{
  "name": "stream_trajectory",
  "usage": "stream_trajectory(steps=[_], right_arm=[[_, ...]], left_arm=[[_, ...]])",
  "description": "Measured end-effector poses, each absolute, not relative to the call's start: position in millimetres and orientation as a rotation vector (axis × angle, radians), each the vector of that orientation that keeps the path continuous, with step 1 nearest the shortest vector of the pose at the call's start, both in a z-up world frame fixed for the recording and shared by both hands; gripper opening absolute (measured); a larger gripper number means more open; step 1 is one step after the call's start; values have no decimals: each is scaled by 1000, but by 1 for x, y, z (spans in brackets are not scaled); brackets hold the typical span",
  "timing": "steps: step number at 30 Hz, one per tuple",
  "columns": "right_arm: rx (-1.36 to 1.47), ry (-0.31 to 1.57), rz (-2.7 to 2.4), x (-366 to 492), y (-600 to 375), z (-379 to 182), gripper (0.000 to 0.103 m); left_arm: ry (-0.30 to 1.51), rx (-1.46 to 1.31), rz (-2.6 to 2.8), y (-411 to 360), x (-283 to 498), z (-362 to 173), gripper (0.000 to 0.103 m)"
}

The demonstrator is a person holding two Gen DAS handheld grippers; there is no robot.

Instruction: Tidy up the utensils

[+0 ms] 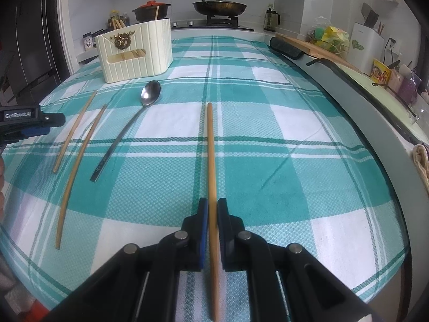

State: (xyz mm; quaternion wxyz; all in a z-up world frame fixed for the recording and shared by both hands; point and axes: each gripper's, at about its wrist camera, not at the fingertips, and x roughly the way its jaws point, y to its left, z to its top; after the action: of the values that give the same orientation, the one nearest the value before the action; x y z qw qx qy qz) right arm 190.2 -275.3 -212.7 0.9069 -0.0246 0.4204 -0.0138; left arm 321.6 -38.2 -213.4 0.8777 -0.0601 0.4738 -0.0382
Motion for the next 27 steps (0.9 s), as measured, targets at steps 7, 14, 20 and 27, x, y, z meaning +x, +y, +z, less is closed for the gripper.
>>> stream_trajectory(steps=[7,14,20,27], right_arm=[[-72,858,-35,189,-272,-214,7],[-47,849,-33,188,-275,-214,7],[-50,847,-33,187,-276,-214,7],[-69,840,-22,184,-277,-214,7]], left_arm=[[956,8,-61,-55,311,-220,7],[935,14,-8,-35,288,-221,5],[950,-39,30,12,258,-220,5],[971,-54,22,47,234,-219,8]])
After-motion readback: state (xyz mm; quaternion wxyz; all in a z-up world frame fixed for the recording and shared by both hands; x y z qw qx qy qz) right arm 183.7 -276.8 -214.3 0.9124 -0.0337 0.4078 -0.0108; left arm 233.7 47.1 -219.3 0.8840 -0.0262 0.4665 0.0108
